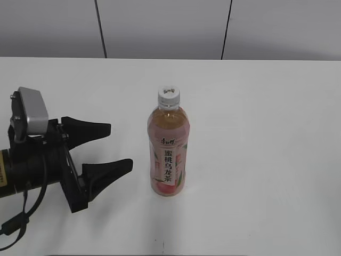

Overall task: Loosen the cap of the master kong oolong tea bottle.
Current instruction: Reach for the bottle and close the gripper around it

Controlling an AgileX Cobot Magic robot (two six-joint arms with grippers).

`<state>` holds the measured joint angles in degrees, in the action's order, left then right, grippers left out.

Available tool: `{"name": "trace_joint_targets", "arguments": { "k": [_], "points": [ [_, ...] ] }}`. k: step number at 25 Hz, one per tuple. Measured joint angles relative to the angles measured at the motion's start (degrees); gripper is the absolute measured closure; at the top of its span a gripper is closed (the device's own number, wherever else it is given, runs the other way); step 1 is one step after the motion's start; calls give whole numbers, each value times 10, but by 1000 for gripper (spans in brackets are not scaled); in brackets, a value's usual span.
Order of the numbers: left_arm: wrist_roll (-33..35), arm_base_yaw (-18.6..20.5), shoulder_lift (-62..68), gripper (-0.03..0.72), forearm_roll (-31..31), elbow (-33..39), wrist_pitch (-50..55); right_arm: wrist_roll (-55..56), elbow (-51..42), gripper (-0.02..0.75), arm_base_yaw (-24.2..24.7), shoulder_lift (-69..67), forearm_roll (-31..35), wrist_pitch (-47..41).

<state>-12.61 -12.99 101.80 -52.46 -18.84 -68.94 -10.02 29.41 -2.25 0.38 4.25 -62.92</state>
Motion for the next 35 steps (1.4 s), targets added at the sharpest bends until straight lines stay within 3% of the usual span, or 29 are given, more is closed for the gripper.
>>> {"name": "trace_joint_targets", "arguments": {
  "k": [8,18,35],
  "points": [
    [-18,-5,0,62,-16,-12,0,0,0,246,0,0,0,0],
    [-27,-91,0,80,44,-51,0,0,0,246,0,0,0,0],
    [-30,-107,42,96,55,-103,-3,0,0,246,0,0,0,0]
  ]
}}
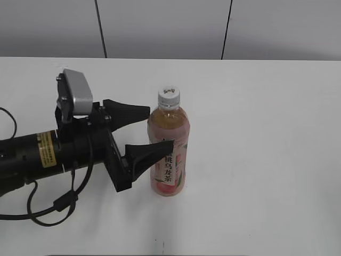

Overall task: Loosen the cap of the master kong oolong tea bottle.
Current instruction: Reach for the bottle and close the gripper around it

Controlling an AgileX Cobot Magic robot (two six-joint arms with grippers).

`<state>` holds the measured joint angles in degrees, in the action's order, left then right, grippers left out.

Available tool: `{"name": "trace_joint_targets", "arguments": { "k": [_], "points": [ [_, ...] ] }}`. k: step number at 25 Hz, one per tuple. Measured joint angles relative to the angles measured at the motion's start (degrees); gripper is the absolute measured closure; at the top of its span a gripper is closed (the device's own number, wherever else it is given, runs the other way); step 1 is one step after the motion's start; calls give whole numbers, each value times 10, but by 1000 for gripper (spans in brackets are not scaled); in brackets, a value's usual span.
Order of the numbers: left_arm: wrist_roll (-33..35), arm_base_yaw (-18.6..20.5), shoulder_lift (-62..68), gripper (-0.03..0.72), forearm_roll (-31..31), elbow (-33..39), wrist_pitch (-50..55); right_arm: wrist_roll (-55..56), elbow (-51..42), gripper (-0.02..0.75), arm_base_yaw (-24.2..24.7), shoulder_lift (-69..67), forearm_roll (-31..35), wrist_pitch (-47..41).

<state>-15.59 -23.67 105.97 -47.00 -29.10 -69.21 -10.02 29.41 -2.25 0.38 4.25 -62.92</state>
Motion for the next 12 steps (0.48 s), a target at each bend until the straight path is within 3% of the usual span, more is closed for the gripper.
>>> {"name": "trace_joint_targets", "arguments": {
  "k": [12],
  "points": [
    [0,-41,52,97,19,-52,0,0,0,246,0,0,-1,0]
  ]
}}
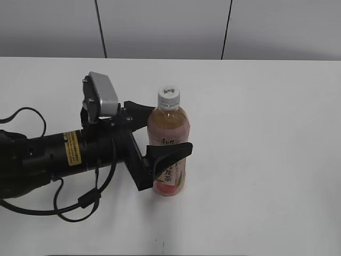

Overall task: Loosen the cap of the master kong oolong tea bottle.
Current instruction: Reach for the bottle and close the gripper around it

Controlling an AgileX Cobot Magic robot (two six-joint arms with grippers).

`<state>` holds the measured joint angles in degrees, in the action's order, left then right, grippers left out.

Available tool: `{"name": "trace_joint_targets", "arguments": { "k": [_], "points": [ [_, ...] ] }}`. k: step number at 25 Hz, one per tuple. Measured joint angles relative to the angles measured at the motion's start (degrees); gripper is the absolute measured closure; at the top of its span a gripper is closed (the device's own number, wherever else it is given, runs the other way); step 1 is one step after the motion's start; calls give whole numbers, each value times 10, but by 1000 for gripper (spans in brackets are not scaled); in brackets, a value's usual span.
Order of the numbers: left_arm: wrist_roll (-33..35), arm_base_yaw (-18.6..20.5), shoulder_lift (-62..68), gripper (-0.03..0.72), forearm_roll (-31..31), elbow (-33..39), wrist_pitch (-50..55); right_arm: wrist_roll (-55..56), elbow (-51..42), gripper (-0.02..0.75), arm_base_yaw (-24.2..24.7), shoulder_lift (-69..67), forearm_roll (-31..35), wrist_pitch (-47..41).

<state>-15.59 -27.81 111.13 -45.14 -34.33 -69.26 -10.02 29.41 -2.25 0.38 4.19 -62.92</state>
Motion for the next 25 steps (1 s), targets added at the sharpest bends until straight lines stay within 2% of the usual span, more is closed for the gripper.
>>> {"name": "trace_joint_targets", "arguments": {
  "k": [9,25],
  "points": [
    [0,-6,23,98,21,-15,1,0,0,246,0,0,-2,0],
    [0,-6,25,130,24,-32,1,0,0,246,0,0,-2,0]
  ]
}}
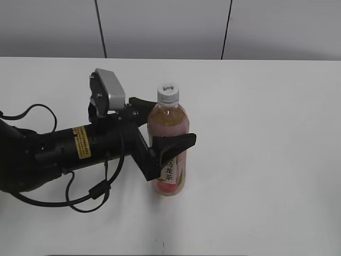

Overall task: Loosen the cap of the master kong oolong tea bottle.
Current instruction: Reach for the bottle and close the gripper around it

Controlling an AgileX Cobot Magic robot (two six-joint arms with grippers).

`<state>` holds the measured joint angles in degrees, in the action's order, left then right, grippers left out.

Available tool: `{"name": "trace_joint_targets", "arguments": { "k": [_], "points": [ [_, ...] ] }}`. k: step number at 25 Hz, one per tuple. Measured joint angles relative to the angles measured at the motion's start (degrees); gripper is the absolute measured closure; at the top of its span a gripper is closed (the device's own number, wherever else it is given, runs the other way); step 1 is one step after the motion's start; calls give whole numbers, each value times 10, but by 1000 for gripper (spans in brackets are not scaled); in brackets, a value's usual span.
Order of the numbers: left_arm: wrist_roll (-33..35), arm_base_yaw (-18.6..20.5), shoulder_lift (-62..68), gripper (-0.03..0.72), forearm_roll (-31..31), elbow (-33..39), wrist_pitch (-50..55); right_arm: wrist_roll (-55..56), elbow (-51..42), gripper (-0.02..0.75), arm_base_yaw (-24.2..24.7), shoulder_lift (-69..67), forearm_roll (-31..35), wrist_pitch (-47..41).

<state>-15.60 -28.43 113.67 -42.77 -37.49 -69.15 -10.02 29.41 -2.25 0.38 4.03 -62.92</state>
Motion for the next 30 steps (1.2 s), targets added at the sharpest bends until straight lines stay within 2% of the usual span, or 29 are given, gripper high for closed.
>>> {"name": "trace_joint_targets", "arguments": {
  "k": [7,17,25,30],
  "points": [
    [0,0,2,130,-7,-13,0,0,0,246,0,0,0,0],
    [-19,0,2,137,-55,-13,0,0,0,246,0,0,0,0],
    [-20,0,2,223,-52,-13,0,0,0,246,0,0,0,0],
    [-20,0,2,230,-52,-13,0,0,0,246,0,0,0,0]
  ]
}}
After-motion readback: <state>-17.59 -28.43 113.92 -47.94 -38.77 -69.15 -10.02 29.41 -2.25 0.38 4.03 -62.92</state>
